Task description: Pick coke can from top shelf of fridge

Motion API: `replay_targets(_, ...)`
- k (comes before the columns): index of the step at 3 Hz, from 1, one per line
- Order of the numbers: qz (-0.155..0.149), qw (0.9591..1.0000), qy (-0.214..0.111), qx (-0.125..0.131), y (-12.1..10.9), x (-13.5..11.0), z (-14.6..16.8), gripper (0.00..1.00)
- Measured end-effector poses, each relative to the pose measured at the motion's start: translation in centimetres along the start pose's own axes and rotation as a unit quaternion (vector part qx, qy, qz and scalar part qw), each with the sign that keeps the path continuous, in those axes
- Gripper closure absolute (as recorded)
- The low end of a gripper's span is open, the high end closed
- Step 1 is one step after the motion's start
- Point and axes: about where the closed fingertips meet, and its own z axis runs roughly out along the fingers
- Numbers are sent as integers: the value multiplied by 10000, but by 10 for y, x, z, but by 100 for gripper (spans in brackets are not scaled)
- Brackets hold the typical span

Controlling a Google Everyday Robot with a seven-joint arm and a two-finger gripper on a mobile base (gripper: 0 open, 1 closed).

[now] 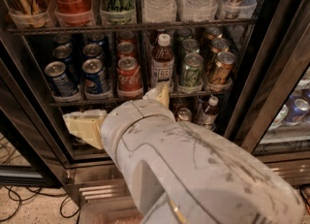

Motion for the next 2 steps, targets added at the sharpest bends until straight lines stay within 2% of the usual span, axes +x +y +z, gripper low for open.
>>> replay_targets(1,0,10000,0,0,0,0,0,0)
replay_targets(2,128,9997,128,135,-6,3,-3,0)
